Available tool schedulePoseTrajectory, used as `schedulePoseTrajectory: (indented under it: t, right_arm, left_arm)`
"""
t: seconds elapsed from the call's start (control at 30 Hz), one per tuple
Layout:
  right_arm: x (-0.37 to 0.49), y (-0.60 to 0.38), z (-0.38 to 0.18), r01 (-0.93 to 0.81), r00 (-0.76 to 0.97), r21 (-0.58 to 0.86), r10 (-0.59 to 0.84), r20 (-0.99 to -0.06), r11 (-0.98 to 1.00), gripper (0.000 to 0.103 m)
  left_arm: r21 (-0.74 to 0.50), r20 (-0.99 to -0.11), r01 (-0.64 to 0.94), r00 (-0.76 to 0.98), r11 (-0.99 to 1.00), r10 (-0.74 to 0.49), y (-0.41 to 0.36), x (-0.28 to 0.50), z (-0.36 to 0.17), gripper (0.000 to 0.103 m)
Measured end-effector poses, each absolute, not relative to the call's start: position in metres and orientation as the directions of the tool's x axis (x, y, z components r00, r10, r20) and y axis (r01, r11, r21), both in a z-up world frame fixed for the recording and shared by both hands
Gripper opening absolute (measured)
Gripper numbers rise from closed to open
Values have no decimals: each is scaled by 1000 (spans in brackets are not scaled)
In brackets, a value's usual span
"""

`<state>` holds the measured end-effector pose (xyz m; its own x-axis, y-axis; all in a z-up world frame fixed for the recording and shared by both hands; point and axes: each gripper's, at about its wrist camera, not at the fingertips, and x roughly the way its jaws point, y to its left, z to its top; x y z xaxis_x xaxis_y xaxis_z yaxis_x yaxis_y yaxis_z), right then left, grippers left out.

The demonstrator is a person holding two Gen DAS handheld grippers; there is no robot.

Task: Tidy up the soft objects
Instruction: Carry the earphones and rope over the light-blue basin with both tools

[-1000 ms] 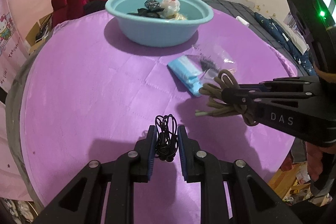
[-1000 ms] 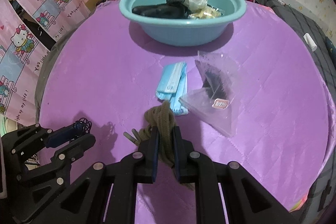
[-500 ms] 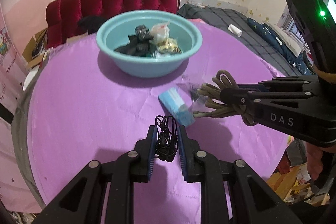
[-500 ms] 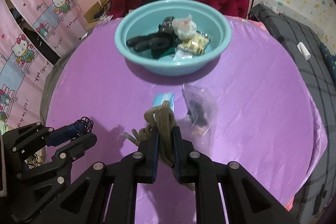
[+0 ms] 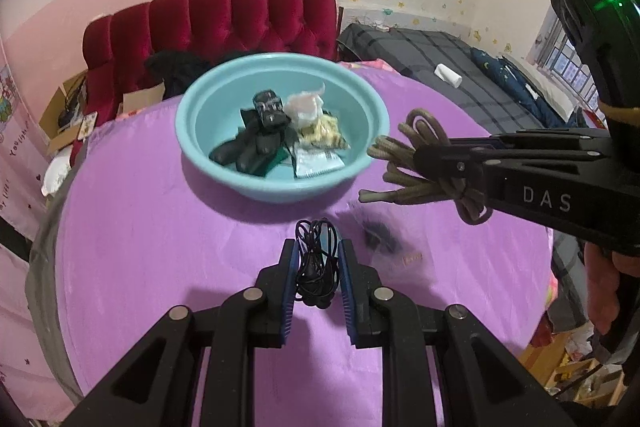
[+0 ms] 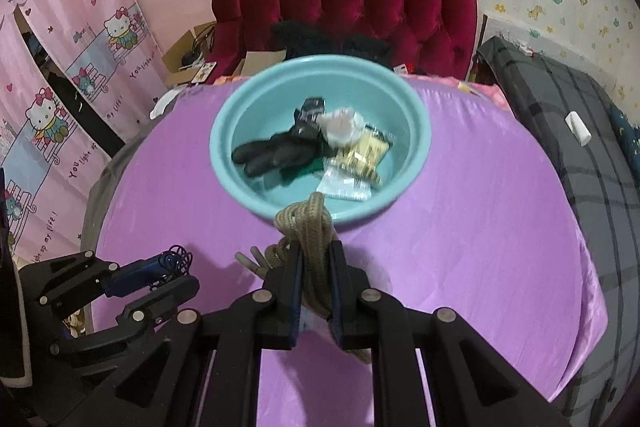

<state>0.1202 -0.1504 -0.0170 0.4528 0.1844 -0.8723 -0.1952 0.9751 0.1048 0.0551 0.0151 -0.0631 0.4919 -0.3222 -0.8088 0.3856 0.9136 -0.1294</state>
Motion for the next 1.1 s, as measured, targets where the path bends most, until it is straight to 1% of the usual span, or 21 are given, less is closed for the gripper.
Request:
schedulePoseTrajectory:
  t: [0.2,0.57,1.1]
  right_arm:
    - [148,-153,-15,-198,459,103,186,-869,975,12]
    - [199,-157,-19,-186,476,108,186,-860,977,12]
    - [278,-157,-36,-183,494,101,181,-851,978,12]
  left_arm:
    - [-103,-802,380,515,919,-303,10,84,-59,22]
    - [-93,-796,363,533,927,-288,5,132,-62,22]
    - [-90,-798,320,543,943,-260,4,214,-80,22]
